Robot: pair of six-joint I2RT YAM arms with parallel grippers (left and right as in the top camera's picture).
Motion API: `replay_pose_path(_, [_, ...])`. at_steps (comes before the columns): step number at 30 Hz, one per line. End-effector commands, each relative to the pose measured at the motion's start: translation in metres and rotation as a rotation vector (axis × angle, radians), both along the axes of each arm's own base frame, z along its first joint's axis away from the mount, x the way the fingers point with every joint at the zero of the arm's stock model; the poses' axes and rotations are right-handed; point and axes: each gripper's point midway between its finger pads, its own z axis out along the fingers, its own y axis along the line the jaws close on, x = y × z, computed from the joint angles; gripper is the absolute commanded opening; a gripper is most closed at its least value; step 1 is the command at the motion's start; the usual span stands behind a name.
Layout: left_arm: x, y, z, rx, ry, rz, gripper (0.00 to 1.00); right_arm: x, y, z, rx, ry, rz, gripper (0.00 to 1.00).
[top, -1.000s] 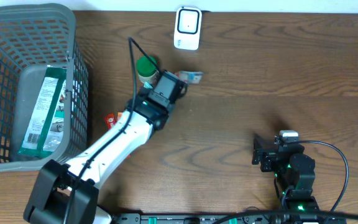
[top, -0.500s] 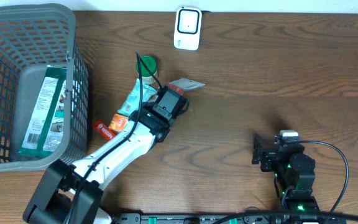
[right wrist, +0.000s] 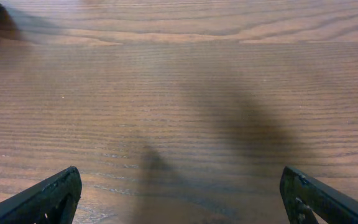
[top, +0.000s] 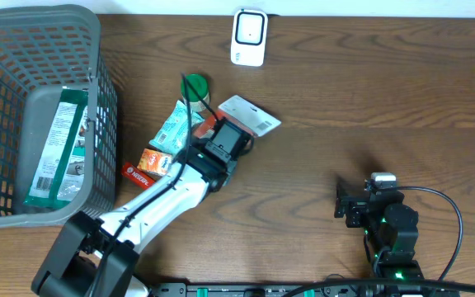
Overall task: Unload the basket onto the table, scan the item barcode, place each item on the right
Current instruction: 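Carry the dustpan right and lower it onto the table by the jar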
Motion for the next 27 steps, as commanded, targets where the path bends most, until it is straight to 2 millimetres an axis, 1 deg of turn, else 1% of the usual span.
replay_pose_path(1, [-0.011,-0.019,-0.002,-0.038,0.012,-0.012,0.76,0.0,0.001,0.0,0.008,-0.003,-0.005,0.99])
replay_pose_path(8, [-0.033,-0.057,0.002,-0.134,0.011,0.004,0.79,0.0,0.001,0.0,0.008,-0.003,-0.005,0.99])
replay_pose_path(10, [-0.036,-0.068,0.007,-0.16,-0.003,-0.009,0.79,0.0,0.001,0.0,0.008,-0.003,-0.005,0.99])
replay_pose_path(11, [-0.036,-0.073,0.011,-0.172,-0.015,-0.019,0.81,0.0,0.001,0.0,0.008,-0.002,-0.005,0.99])
replay_pose_path(13, [-0.032,-0.08,0.023,-0.203,-0.044,-0.025,0.83,0.0,0.001,0.0,0.008,-0.003,-0.005,0.99])
replay_pose_path(15, [-0.025,-0.083,0.041,-0.239,-0.089,-0.021,0.83,0.0,0.001,0.0,0.008,-0.003,-0.005,0.99])
replay_pose_path(17, [-0.016,-0.082,0.068,-0.269,-0.167,-0.003,0.84,0.0,0.001,0.001,0.008,-0.003,-0.005,0.99])
replay_pose_path(20, [-0.004,-0.078,0.123,-0.286,-0.325,-0.037,0.84,0.0,0.001,0.001,0.008,-0.003,-0.005,0.99])
replay_pose_path(23, [-0.002,-0.077,0.174,-0.332,-0.461,-0.092,0.84,0.001,0.001,0.001,0.008,-0.006,-0.005,0.99])
replay_pose_path(25, [-0.004,-0.074,0.197,-0.35,-0.518,-0.118,0.84,0.001,0.001,0.002,0.009,-0.008,-0.005,0.99])
replay_pose_path(27, [-0.005,-0.067,0.21,-0.344,-0.555,-0.123,0.84,0.001,0.001,0.002,0.009,-0.009,-0.005,0.99])
